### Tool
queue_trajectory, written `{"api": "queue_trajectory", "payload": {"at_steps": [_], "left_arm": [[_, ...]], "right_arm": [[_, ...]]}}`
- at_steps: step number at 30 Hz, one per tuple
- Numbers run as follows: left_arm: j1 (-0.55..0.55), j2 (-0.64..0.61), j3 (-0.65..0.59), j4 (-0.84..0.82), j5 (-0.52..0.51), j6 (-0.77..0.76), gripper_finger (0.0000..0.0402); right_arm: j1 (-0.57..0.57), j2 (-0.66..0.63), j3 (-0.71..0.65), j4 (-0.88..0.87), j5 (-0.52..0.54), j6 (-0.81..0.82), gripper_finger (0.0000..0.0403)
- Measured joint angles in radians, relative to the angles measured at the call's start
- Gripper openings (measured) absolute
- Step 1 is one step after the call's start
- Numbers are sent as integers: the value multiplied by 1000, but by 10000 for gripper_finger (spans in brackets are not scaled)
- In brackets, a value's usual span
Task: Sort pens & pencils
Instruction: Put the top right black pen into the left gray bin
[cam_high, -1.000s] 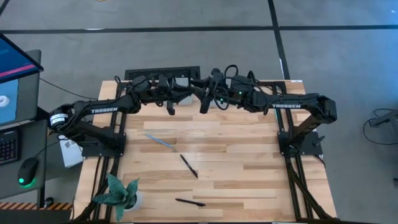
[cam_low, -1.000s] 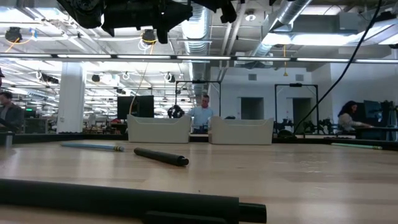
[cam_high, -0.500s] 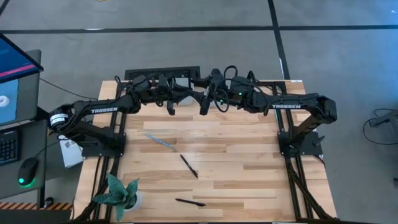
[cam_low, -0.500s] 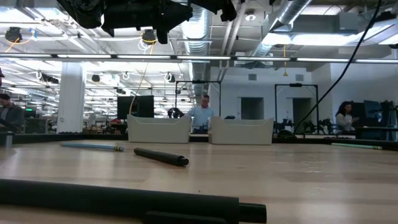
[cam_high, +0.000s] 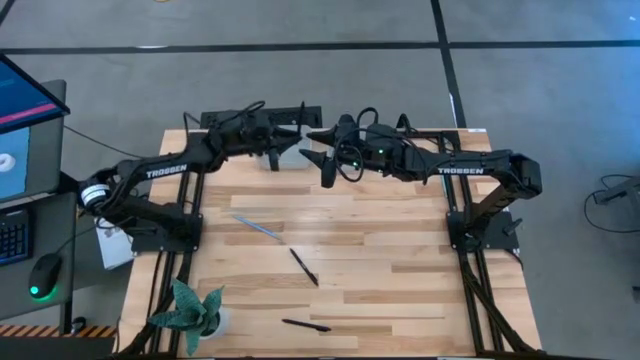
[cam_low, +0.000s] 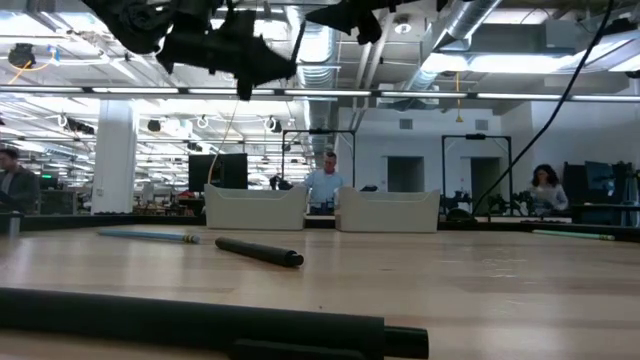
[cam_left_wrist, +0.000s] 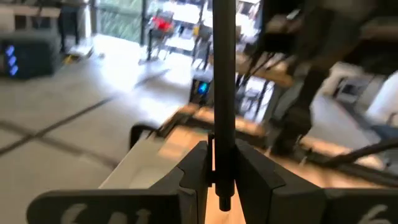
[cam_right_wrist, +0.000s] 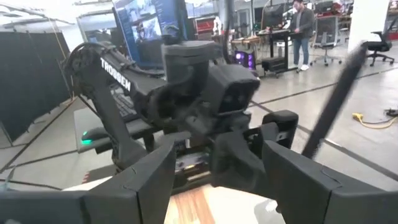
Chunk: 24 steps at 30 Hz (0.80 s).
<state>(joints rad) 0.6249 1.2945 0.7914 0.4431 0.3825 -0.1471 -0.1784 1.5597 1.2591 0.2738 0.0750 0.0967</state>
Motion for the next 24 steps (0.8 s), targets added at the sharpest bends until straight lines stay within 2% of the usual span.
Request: {"api": "queue_trajectory", "payload": {"at_steps": [6, 17, 24], "left_arm": [[87, 0, 0, -165, -4, 56, 52], [181, 0, 0, -368, -5, 74, 52], [196, 0, 0, -511, -140, 176, 52]], "right_arm": [[-1, 0, 0, -40, 0, 0, 260], [-1, 0, 0, -42, 0, 0, 260], [-1, 0, 0, -41, 0, 0, 260]]}}
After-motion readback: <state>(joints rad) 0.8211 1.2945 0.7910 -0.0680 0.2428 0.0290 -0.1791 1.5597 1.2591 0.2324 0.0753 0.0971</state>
